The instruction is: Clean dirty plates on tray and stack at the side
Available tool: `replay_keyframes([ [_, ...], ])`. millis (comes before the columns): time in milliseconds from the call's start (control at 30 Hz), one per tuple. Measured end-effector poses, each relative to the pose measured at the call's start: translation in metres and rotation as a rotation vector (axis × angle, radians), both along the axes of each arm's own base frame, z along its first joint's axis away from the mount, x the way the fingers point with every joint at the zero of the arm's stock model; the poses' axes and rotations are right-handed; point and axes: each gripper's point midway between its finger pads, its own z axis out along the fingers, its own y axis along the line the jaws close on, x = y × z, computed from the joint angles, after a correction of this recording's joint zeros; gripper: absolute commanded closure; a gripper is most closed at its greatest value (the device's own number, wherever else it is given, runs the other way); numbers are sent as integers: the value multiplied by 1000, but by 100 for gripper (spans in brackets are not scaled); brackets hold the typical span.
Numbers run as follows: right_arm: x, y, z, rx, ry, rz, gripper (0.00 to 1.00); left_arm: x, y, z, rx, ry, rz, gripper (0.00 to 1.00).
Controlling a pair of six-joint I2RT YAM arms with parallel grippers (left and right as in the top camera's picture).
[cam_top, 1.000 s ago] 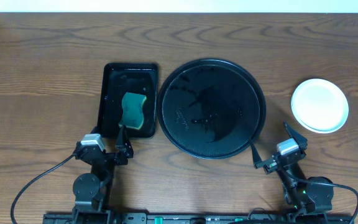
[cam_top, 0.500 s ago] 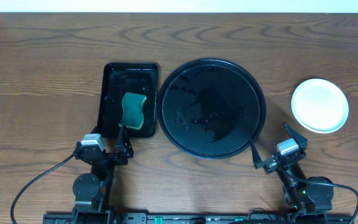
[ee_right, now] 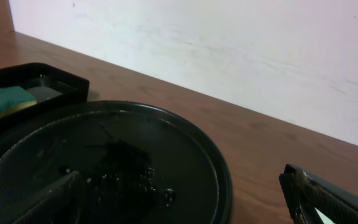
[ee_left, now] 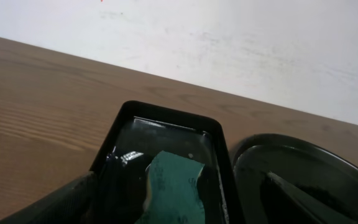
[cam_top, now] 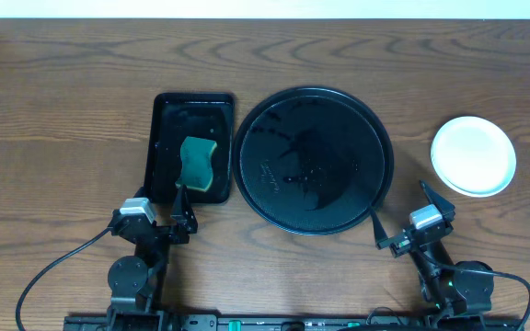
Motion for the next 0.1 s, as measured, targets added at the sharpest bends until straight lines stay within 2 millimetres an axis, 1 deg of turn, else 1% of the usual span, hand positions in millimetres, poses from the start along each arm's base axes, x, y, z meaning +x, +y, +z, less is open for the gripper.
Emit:
replay_keyframes([
  [100,0,0,0,0,0,0,1,0,0,0,0,0,0,16],
])
